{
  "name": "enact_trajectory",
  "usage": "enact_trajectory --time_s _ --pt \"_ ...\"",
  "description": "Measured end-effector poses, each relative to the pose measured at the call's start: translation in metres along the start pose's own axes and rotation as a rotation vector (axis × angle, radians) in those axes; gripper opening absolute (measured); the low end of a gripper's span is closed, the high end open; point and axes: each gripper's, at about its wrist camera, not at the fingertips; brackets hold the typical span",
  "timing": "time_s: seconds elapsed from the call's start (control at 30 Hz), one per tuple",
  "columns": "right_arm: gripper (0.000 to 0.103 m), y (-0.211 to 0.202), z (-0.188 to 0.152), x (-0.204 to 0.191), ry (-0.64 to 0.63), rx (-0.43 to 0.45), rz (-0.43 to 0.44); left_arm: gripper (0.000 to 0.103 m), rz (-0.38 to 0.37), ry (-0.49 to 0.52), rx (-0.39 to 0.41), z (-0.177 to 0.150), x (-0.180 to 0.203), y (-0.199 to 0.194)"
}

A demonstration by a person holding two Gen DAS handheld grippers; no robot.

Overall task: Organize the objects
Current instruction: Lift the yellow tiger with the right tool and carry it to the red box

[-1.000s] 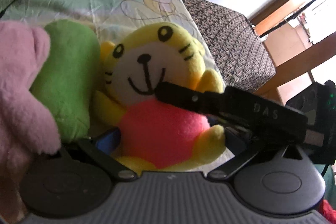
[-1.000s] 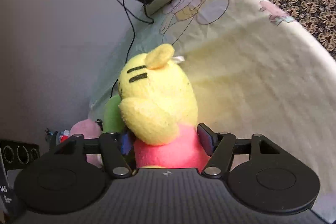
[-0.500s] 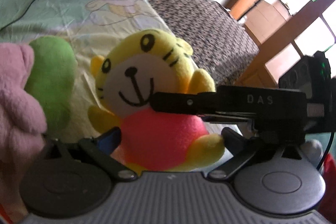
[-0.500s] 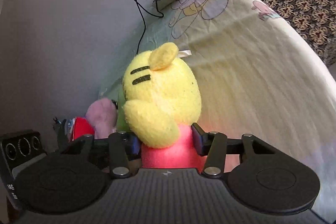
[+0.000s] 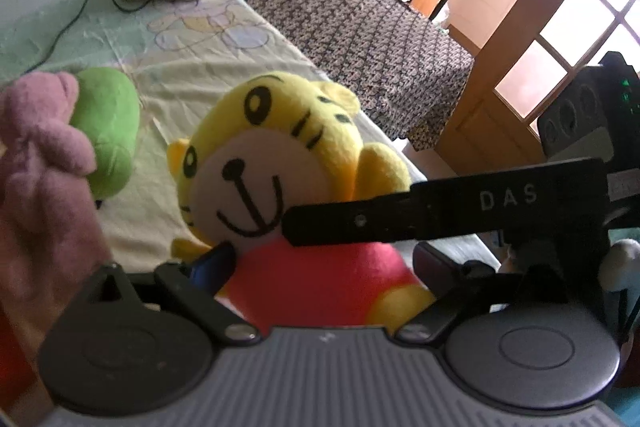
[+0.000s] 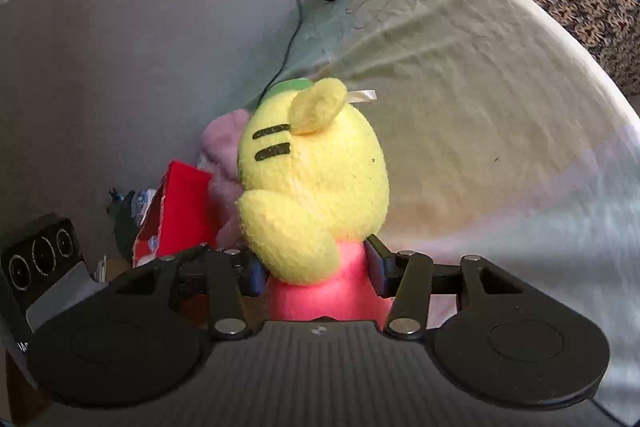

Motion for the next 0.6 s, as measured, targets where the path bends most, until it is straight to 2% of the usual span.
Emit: enact_trajectory --time_s 0.27,0.6 --pt "0.051 -0.006 -0.015 -0.041 -0.144 -0.007 0.060 0.094 0.045 -0.004 0.112 -0.017 -0.005 -0.043" --pt "0.051 0.009 -0.019 -0.093 -0.217 0.003 0.146 0.094 0.099 0.001 0.240 -0.036 -0.023 -0.106"
Point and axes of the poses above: each gripper's, at about its wrist camera, not at the fingertips, and y roughly the way its jaws point, x to its right, z to its top, and after that the axes turned 7 degrees about -y, right-handed
